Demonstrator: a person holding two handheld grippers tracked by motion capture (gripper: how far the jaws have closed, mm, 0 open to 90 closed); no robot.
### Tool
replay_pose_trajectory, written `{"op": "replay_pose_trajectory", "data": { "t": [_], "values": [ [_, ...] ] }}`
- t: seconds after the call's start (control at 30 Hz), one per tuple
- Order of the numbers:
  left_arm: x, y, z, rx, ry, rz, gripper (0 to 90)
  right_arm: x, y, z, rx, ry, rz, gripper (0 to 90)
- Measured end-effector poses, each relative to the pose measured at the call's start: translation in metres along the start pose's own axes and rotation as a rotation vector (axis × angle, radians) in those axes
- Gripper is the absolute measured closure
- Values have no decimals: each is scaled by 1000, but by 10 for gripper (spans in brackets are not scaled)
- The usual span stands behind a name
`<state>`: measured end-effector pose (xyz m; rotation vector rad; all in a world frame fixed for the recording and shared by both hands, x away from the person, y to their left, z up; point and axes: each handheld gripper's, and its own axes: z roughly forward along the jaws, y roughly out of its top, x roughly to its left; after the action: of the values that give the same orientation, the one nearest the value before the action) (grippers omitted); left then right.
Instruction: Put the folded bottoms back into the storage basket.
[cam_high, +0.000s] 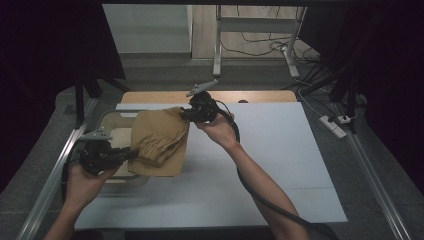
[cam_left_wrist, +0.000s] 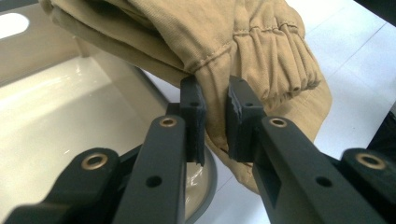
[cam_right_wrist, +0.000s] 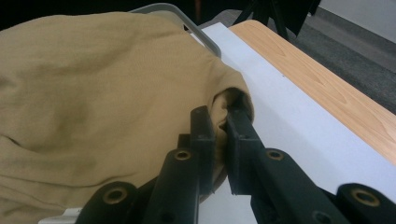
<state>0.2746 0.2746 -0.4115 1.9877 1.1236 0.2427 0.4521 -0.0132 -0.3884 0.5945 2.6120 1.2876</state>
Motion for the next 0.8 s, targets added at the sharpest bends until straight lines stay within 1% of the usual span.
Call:
{"op": "replay_pose_trajectory", "data": {
  "t": [0.2,0.4,0.53,0.57,0.8],
  "values": [
    [9,-7,-7,-2,20,-18,775,6,8,13,3,11,-2,828],
    [20,-12,-15,-5,52,-30,775,10,15,25,-1,27,-4,827],
    [28,-15,-21,-8,69,-45,775,12,20,34,-6,37,10,827],
    [29,-16,-21,-7,72,-47,775,12,21,36,-5,39,2,827],
    [41,-22,-25,-1,112,-59,775,16,27,53,0,44,2,827]
  ]
}}
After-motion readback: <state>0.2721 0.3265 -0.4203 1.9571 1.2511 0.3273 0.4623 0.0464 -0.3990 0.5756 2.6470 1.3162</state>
